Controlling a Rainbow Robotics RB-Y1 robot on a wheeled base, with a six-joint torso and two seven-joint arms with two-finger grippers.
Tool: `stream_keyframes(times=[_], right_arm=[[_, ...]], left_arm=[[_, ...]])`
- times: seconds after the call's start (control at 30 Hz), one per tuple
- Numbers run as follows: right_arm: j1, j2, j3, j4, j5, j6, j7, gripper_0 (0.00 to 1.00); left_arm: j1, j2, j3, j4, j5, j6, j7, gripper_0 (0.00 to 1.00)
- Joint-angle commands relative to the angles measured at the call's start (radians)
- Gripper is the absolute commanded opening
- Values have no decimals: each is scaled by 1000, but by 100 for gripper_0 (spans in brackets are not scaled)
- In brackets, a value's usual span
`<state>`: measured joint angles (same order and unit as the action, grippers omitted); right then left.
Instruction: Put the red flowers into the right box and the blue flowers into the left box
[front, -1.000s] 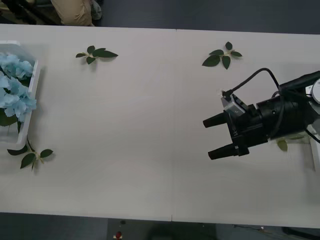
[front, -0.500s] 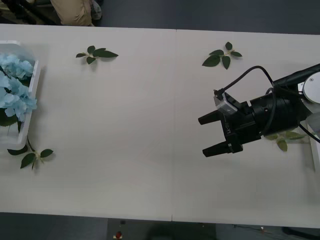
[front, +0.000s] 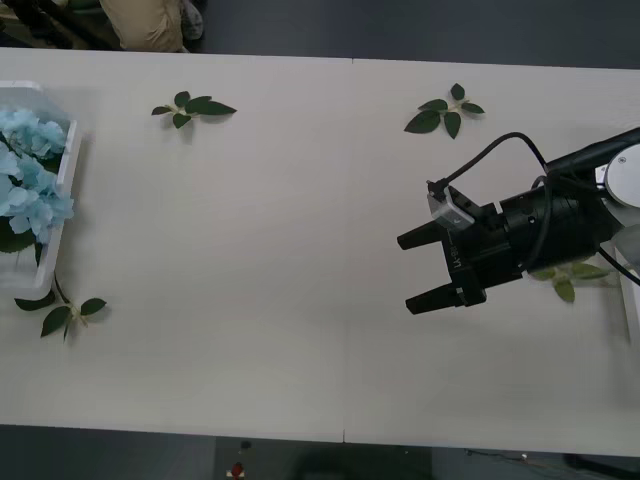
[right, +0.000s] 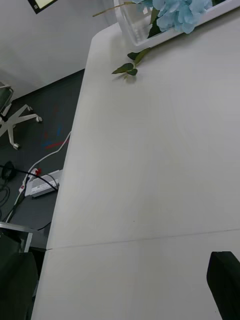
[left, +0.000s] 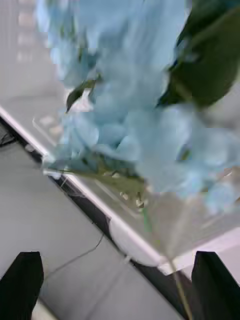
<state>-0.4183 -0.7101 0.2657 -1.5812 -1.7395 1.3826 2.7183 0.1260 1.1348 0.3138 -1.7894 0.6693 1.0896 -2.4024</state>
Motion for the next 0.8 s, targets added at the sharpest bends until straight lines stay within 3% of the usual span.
stream_keyframes(times=[0.03, 0.13, 0.23, 0.47, 0.63, 0.8], right_arm=[[-20, 15, -13, -29, 3, -1, -13, 100], [-20, 17, -13, -29, 3, 4, -13, 100], [-20, 17, -13, -31, 3, 12, -13, 100], [-20, 17, -13, -31, 5, 22, -13, 100], [-20, 31, -13, -29, 6, 30, -13, 100], [-17, 54, -13, -29, 31, 36, -13, 100]], left_arm=[[11, 16, 142, -87, 378, 174, -113, 87], [-14, -20, 185, -148, 727, 270, -113, 87], [-68, -112, 122, -214, 901, 248, -104, 87], [-141, -460, -85, -240, 779, 167, -104, 87], [-120, -692, -101, -232, 693, 205, -124, 87], [-112, -856, -97, -211, 750, 280, -244, 87]])
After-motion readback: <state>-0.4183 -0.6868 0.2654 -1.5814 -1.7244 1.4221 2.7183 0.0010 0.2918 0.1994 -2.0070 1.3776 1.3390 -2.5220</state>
